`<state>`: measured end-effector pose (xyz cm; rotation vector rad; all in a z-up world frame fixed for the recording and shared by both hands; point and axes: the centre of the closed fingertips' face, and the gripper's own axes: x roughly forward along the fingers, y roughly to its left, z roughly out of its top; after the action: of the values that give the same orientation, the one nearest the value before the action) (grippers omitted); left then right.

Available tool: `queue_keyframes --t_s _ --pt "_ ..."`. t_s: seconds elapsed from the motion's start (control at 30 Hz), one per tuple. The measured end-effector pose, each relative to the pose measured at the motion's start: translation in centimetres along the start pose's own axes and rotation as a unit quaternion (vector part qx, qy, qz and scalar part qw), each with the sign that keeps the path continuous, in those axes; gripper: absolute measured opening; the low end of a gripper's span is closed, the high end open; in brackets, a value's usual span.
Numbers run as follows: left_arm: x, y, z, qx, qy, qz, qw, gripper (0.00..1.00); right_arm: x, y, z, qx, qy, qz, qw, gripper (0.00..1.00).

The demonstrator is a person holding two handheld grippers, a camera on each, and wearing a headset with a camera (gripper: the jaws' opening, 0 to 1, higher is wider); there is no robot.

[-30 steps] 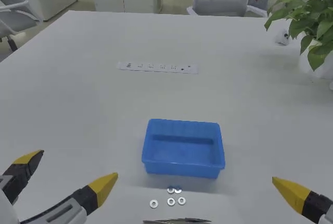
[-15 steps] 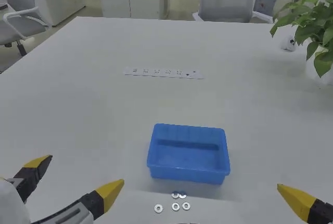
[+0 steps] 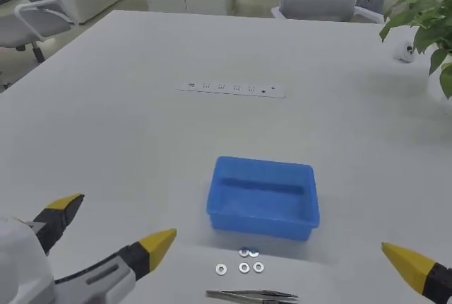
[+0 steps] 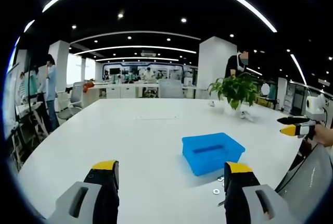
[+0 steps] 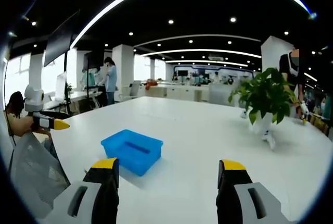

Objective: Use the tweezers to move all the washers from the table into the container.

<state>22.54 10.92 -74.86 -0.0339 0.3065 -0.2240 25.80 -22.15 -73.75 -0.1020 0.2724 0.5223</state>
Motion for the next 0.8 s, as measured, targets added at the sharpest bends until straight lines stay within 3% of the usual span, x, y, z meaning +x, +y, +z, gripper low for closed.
queue_keyframes --t_s 0.8 --pt "0.19 -0.05 -0.84 0.003 0.020 -0.006 0.9998 0.83 0.14 0.31 -0.70 -0.005 0.019 0.004 0.9998 0.74"
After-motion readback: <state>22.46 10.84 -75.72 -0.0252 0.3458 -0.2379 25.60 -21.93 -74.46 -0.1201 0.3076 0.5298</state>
